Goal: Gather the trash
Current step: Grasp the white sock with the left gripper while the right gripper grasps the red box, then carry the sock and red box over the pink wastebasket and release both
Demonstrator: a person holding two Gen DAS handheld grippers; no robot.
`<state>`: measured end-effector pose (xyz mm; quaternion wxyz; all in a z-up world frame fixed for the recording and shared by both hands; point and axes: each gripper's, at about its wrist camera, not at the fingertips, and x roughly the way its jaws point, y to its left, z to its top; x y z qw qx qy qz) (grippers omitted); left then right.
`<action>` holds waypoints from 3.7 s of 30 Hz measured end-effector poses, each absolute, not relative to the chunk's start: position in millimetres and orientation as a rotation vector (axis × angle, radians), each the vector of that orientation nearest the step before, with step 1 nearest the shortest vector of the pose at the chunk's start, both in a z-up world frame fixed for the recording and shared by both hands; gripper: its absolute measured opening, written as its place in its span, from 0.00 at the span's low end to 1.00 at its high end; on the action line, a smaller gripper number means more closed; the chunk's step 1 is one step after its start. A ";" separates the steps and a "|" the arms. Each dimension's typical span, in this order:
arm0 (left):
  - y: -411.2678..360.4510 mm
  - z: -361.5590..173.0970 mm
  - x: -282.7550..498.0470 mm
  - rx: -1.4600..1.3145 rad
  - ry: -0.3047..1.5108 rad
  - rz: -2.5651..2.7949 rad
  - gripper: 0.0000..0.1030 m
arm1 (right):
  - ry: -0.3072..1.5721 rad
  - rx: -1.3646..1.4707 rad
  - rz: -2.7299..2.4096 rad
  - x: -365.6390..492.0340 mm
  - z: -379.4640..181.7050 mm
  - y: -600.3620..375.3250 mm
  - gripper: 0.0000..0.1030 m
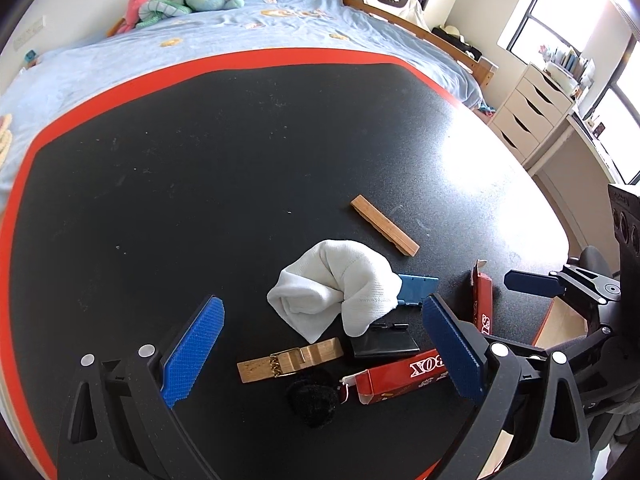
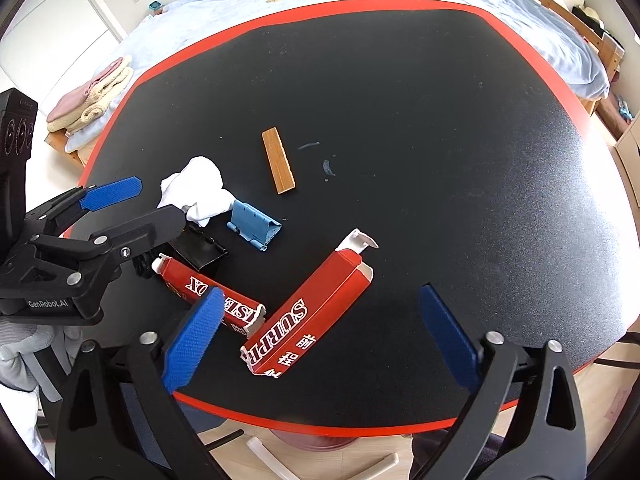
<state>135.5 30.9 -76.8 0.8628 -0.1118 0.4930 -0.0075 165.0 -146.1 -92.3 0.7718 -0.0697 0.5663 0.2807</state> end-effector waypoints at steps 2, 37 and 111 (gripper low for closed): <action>31.3 -79.2 137.7 -0.232 1.040 -0.020 0.93 | 1.222 -0.168 0.606 164.0 -92.2 -143.8 0.82; 33.6 -76.4 140.5 -0.227 1.019 0.006 0.38 | 1.145 -0.277 0.659 167.6 -74.5 -157.0 0.16; -3.2 -24.5 25.7 -0.228 0.930 0.013 0.38 | 1.113 -0.417 0.791 114.9 -75.6 -167.8 0.14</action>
